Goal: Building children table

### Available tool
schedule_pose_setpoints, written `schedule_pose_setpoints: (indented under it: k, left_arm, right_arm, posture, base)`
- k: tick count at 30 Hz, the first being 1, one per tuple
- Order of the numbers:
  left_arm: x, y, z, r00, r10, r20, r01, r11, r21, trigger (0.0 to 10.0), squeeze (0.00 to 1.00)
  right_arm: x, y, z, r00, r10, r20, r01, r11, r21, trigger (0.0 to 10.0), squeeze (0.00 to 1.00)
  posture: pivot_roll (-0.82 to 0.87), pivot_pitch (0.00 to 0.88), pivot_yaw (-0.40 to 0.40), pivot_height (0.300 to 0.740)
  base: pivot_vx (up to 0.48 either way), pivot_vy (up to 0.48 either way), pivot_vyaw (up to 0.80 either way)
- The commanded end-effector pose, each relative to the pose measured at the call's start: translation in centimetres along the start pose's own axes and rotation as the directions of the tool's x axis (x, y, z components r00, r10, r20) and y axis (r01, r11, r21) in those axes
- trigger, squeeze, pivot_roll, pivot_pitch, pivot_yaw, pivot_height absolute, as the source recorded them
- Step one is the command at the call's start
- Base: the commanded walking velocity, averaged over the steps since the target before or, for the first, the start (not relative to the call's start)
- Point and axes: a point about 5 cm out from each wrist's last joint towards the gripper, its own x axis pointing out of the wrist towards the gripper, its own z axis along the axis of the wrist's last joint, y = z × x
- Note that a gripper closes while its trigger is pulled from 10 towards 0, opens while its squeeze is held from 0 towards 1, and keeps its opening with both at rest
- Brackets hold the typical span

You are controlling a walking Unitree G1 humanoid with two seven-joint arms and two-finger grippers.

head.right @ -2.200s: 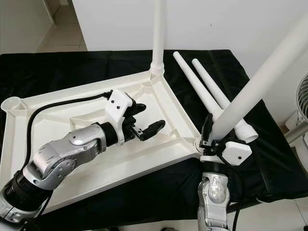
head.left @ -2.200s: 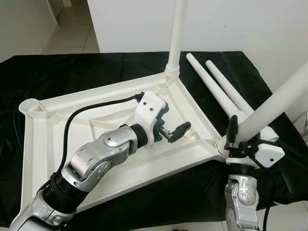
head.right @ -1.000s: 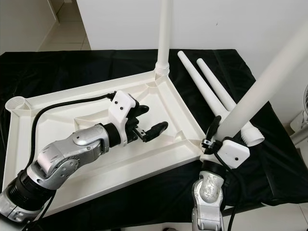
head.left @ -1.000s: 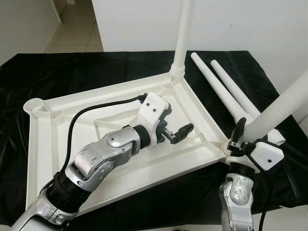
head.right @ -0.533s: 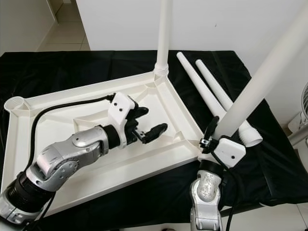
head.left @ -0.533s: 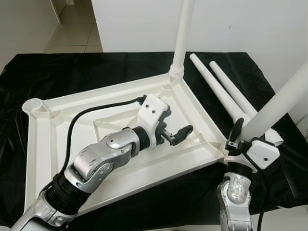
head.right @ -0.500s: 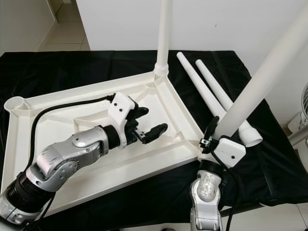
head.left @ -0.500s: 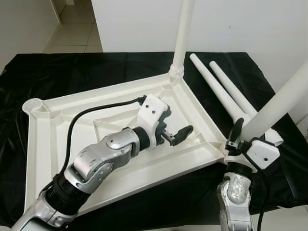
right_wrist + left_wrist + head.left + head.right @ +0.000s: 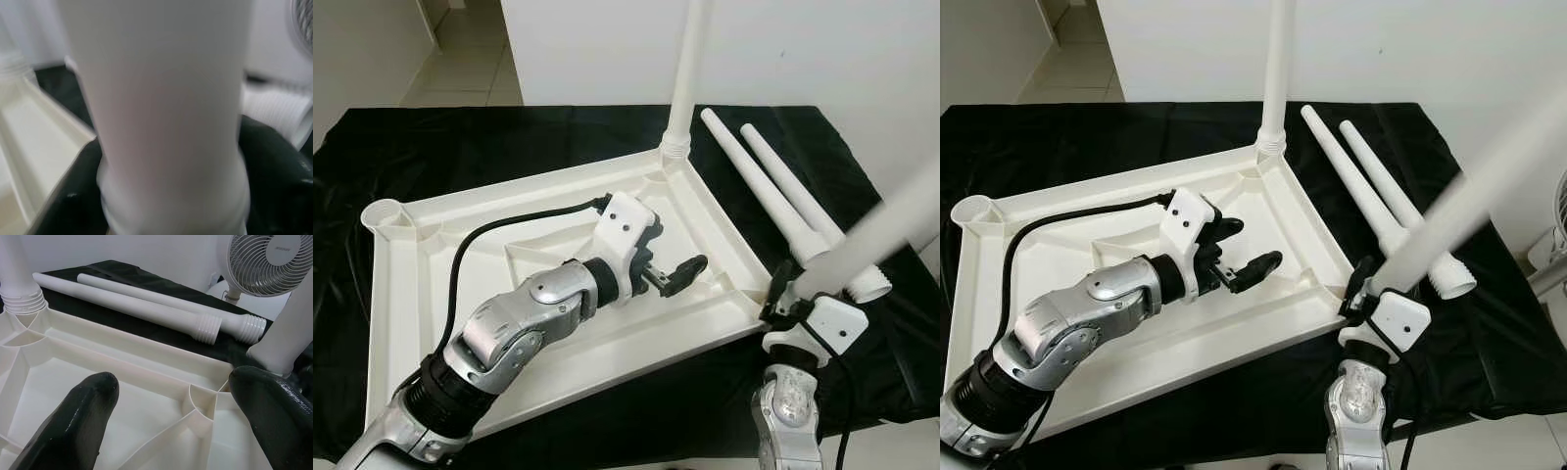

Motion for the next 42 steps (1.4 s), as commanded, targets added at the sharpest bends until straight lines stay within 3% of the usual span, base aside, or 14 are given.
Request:
schedule_pose_setpoints:
  k: [1,7,13,14,15,16,17,19,24,26,28,29,30,42]
  left_arm:
    - [-0.2,-1.4,0.0,0.974,-0.225,-0.002,0.225,0.974,0.012,10.0,0.0]
    - [-0.2,-1.4,0.1,0.976,-0.22,0.005,0.22,0.975,0.009,10.0,0.0]
    - [-0.1,-1.3,0.2,0.976,-0.216,0.007,0.216,0.976,0.008,10.0,0.0]
    - [-0.1,-1.3,0.2,0.976,-0.216,0.008,0.216,0.976,0.009,10.0,0.0]
    - [-0.1,-1.3,0.2,0.976,-0.216,0.008,0.216,0.976,0.009,10.0,0.0]
    - [-0.1,-1.3,0.2,0.976,-0.216,0.009,0.216,0.976,0.009,10.0,0.0]
    - [-0.1,-1.3,0.2,0.976,-0.216,0.009,0.216,0.976,0.009,10.0,0.0]
    - [-0.1,-1.3,0.2,0.977,-0.215,0.009,0.215,0.977,0.01,10.0,0.0]
    - [0.0,-1.2,0.3,0.977,-0.213,0.01,0.213,0.977,0.013,10.0,0.0]
    - [0.0,-1.1,0.2,0.977,-0.212,0.009,0.212,0.977,0.012,10.0,0.0]
    - [0.0,-1.1,0.2,0.977,-0.212,0.009,0.212,0.977,0.012,10.0,0.0]
    - [0.0,-1.2,0.2,0.977,-0.211,0.008,0.211,0.977,0.01,10.0,0.0]
    - [-0.1,-1.2,0.2,0.977,-0.212,0.007,0.212,0.977,0.008,10.0,0.0]
    - [-0.5,-1.5,-0.3,0.972,-0.236,-0.017,0.236,0.972,0.004,10.0,0.0]
  right_arm:
    - [-1.0,-0.5,-1.5,0.995,-0.031,-0.092,0.033,0.999,0.021,10.0,1.0]
    - [-0.3,-0.1,-0.6,0.997,0.059,-0.043,-0.056,0.996,0.068,10.0,1.0]
    - [0.2,-0.3,-0.5,0.998,0.059,-0.037,-0.056,0.997,0.058,10.0,1.0]
    - [0.3,-0.3,-0.4,0.997,0.071,-0.037,-0.068,0.995,0.073,2.9,1.0]
    - [0.3,-0.3,-0.4,0.997,0.071,-0.037,-0.068,0.995,0.073,2.9,1.0]
    - [0.4,-0.2,-0.3,0.995,0.096,-0.034,-0.092,0.99,0.107,0.0,0.45]
    - [0.4,-0.2,-0.3,0.995,0.096,-0.034,-0.092,0.99,0.107,0.0,0.45]
    - [0.7,-0.1,-0.2,0.992,0.124,-0.03,-0.119,0.984,0.135,0.0,0.25]
    - [0.8,-0.2,-0.3,0.991,0.13,-0.036,-0.123,0.981,0.147,0.0,0.21]
    - [0.9,-0.3,-0.5,0.992,0.12,-0.043,-0.113,0.984,0.141,0.0,0.09]
    - [0.9,-0.3,-0.5,0.992,0.12,-0.043,-0.113,0.984,0.141,0.0,0.09]
    - [1.0,-0.3,-0.7,0.992,0.106,-0.065,-0.096,0.985,0.145,0.4,0.01]
    - [1.1,-0.3,-0.9,0.992,0.091,-0.083,-0.079,0.987,0.142,10.0,0.0]
    - [1.3,-0.4,-1.3,0.989,0.067,-0.132,-0.045,0.986,0.163,10.0,0.0]
  posture:
    - [-0.03,0.141,0.056,0.74]
    - [-0.03,0.137,0.045,0.74]
    - [-0.03,0.136,0.045,0.74]
    - [-0.03,0.137,0.045,0.74]
    - [-0.03,0.137,0.045,0.74]
    - [-0.03,0.138,0.047,0.74]
    - [-0.03,0.138,0.047,0.74]
    - [-0.03,0.139,0.049,0.74]
    - [-0.03,0.139,0.05,0.74]
    - [-0.03,0.138,0.055,0.74]
    - [-0.03,0.138,0.055,0.74]
    - [-0.03,0.138,0.055,0.74]
    - [-0.03,0.138,0.057,0.74]
    - [-0.03,0.133,0.065,0.74]
  base:
    - [0.0,0.0,0.0]
    - [0.0,0.0,0.0]
    - [0.0,0.0,0.0]
    - [0.0,0.0,0.0]
    - [0.0,0.0,0.0]
    - [0.0,0.0,0.0]
    - [0.0,0.0,0.0]
    - [0.0,0.0,0.0]
    - [0.0,0.0,0.0]
    - [0.0,0.0,0.0]
    - [0.0,0.0,0.0]
    - [0.0,0.0,0.0]
    - [0.0,0.0,0.0]
    - [0.0,0.0,0.0]
